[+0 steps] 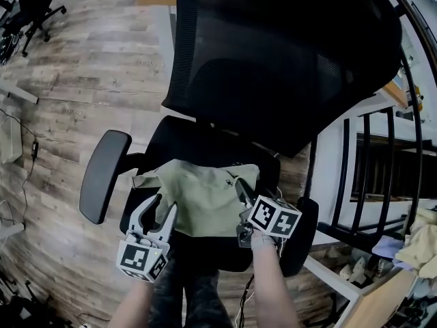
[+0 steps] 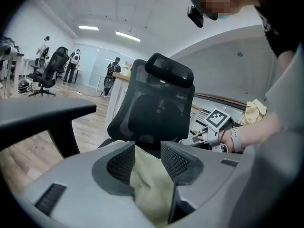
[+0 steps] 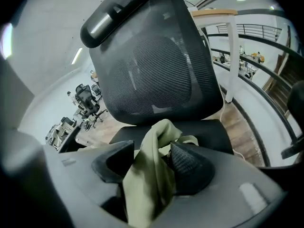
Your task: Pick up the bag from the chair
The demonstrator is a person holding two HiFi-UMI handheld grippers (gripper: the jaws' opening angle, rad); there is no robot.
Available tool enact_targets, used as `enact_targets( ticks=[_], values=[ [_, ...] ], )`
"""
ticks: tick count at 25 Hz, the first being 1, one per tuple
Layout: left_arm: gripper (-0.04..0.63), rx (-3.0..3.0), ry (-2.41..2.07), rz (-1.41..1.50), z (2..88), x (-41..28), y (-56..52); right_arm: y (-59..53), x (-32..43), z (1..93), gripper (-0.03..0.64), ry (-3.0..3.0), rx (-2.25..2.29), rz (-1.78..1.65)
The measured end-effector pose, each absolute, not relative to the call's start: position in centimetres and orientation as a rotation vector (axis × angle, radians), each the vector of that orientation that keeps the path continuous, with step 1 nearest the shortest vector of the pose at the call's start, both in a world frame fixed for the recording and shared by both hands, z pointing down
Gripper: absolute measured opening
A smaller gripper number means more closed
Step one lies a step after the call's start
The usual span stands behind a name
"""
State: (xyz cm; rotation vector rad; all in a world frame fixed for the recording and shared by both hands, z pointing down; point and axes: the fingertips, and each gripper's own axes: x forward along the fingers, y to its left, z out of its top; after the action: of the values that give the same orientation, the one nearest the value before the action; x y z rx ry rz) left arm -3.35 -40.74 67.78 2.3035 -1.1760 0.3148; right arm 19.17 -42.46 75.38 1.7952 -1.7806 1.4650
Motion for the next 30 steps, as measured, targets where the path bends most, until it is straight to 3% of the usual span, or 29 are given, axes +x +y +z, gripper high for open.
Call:
enact_targets(
  ticks=[3,4,7,21,30],
  values=[
    [0.207,2.257,-1.154,0.326,69.0,-3.2,-40.8,-42.7,19.2,75.6,0.218,-1.777,1.775,1.482],
    [0.221,2.241,-1.146,0.328,69.4,-3.2,-41.0,-42.8,19.2,75.6,0.17,-1.78,1.768,1.477],
    [0.25,2.162,-1.13,0.329,70.7,-3.4,-41.8,-42.6,18.7,75.6,0.149,-1.81,1.741,1.471],
    [0.249,1.84,-0.973,0.351,75.1,-1.8,-44.9,-41.2,17.2,74.1,0.121,-1.954,1.683,1.402],
    [0.056,1.834,-0.948,0.288,75.0,-1.3,-44.7,-39.9,16.2,72.3,0.114,-2.092,1.672,1.383]
  ],
)
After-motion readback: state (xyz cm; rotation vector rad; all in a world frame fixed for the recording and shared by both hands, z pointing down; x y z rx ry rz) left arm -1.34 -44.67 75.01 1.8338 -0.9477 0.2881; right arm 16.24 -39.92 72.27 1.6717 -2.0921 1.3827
